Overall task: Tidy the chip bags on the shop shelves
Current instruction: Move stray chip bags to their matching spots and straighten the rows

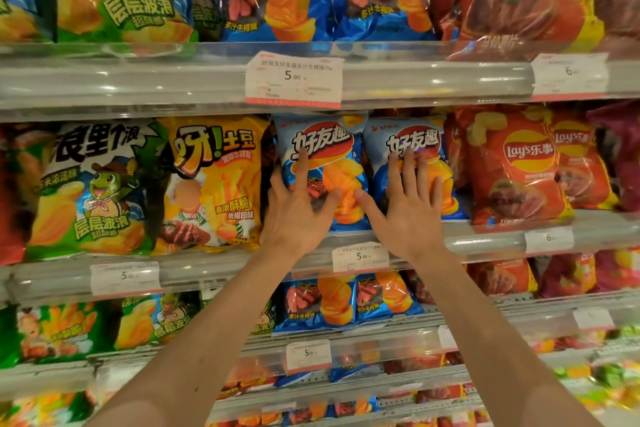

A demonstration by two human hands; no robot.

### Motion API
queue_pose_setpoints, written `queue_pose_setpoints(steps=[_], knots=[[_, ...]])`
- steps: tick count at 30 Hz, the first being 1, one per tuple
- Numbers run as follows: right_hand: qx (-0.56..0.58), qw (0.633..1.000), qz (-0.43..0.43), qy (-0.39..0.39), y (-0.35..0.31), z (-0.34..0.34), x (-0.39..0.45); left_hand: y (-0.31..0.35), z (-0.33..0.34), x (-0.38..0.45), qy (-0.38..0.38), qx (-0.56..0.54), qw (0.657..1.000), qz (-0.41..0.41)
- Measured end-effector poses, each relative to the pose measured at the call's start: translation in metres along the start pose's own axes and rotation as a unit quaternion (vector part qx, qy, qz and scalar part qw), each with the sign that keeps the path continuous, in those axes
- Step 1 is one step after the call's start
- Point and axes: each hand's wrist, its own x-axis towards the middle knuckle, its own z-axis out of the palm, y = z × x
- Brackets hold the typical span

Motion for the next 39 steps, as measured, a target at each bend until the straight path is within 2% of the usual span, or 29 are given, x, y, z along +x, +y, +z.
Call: queue_pose_setpoints(steps=[5, 11, 14, 18, 21, 26, 32, 39], knots=[[-0.005, 1.000, -0.002, 0.008, 0.001, 0.003, 0.000, -0.001, -0.001, -0.003, 0.024, 0.011, 0.999, 0.022], [0.086, 0.996, 0.015, 0.017, 0.002, -0.011, -0.004, -0.007, -0.008, -0.013, 0.107, -0.088, 0.985, 0.101], [0.157, 0.987, 0.041, 0.012, -0.008, -0.029, -0.021, -0.008, -0.019, -0.026, 0.108, -0.140, 0.975, 0.137], [0.257, 0.963, 0.080, -0.020, -0.037, -0.050, -0.058, -0.023, -0.043, -0.058, 0.071, -0.203, 0.959, 0.187], [0.317, 0.942, 0.105, -0.031, -0.070, -0.055, -0.090, -0.051, -0.066, -0.086, 0.048, -0.215, 0.962, 0.159], [0.385, 0.913, 0.127, -0.050, -0.129, -0.047, -0.140, -0.112, -0.104, -0.119, 0.069, -0.271, 0.958, 0.070], [0.373, 0.915, 0.134, -0.075, -0.173, -0.029, -0.157, -0.171, -0.135, -0.128, 0.090, -0.270, 0.959, -0.002], [0.322, 0.939, 0.107, -0.061, -0.202, -0.034, -0.113, -0.174, -0.166, -0.098, 0.079, -0.236, 0.968, 0.023]])
